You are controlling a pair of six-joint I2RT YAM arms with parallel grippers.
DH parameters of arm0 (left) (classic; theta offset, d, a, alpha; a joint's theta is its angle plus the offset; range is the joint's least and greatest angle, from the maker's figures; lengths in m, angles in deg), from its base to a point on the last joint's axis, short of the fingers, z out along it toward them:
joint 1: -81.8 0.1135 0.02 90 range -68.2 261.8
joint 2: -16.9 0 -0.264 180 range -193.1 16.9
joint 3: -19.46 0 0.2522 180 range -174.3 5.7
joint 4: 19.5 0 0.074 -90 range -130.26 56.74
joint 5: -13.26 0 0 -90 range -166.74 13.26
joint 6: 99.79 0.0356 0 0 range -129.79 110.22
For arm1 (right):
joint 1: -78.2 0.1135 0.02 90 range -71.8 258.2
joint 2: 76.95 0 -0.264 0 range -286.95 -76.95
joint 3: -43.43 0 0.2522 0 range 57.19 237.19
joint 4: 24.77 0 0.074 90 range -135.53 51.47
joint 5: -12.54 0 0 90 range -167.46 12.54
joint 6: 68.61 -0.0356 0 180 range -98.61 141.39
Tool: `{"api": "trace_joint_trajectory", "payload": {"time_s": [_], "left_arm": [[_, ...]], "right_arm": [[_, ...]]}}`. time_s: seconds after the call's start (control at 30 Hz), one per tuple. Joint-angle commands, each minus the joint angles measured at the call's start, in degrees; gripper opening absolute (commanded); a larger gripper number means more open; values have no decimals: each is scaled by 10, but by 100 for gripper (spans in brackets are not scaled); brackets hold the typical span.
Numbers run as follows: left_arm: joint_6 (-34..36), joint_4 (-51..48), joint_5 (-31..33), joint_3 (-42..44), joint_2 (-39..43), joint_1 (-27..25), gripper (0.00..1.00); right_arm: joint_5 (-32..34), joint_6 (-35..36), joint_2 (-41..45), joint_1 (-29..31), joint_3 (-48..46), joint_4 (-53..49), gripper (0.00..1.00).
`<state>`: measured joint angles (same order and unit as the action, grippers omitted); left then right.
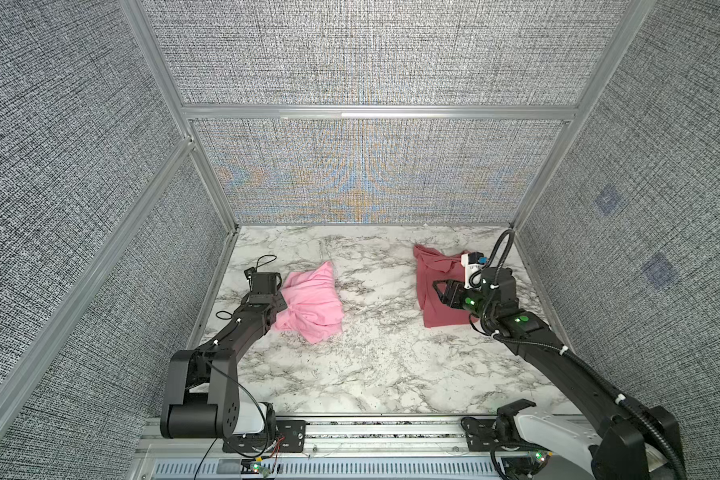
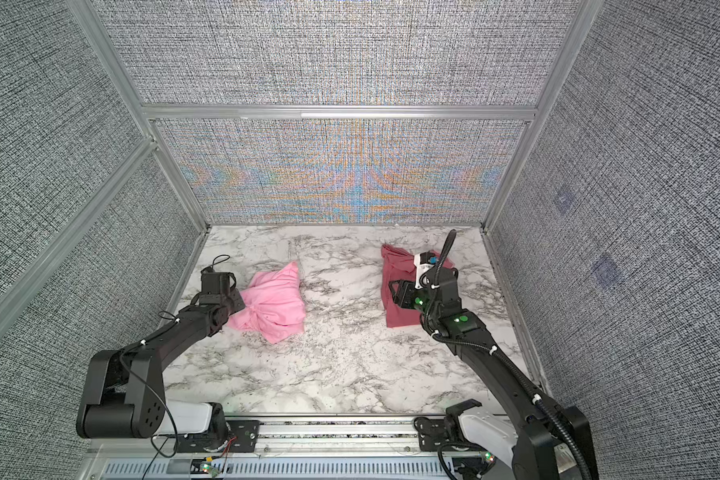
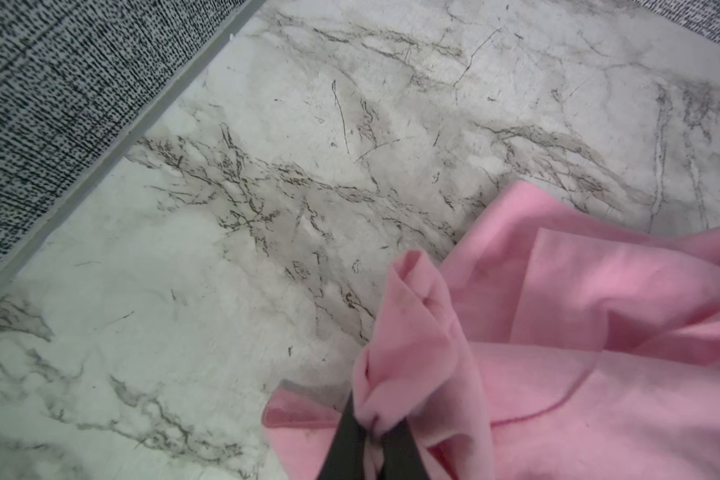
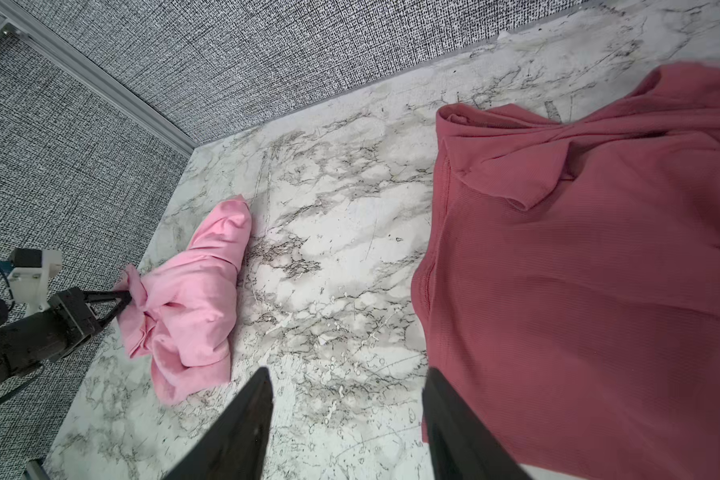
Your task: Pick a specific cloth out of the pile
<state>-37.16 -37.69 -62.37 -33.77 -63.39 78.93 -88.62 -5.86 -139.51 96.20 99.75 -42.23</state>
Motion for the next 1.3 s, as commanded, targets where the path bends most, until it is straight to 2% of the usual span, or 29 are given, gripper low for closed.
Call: {"api": "trace_joint_trajectory", "payload": {"time_s": [0.0, 0.07, 0.2, 0.4, 0.6, 0.77, 0.87, 1.1, 1.2, 1.23, 1.27], "left_arm": [[-22, 20, -11, 1, 4, 2, 40], [-26, 4, -12, -9, 16, 1, 49], [22, -46, -46, -55, 38, -17, 51], [52, -82, 21, -90, 64, -159, 51], [43, -82, -16, -99, 41, -276, 51], [46, -83, -22, -96, -26, -356, 55], [35, -87, -21, -98, -66, -372, 58], [18, -98, 19, -83, -84, -375, 61], [2, -110, 57, -91, -106, -375, 54], [-2, -115, 70, -96, -115, -375, 50], [-5, -120, 81, -101, -125, -375, 40]], "right_arm": [[-1, 1, -5, -1, 13, -3, 59], [2, 1, -1, 0, 12, -4, 59], [7, 1, 3, -1, 6, 1, 60], [-7, -7, -2, 0, 2, 16, 60], [-12, -12, -3, 0, -11, 31, 60], [-11, -11, 8, 0, -20, 29, 60], [-11, -8, 10, 1, -20, 27, 60], [-9, -6, 25, 0, -32, 23, 60], [-8, -8, 25, 0, -38, 28, 60], [-9, -9, 23, 0, -38, 28, 60], [-10, -9, 23, 0, -38, 27, 60]]}}
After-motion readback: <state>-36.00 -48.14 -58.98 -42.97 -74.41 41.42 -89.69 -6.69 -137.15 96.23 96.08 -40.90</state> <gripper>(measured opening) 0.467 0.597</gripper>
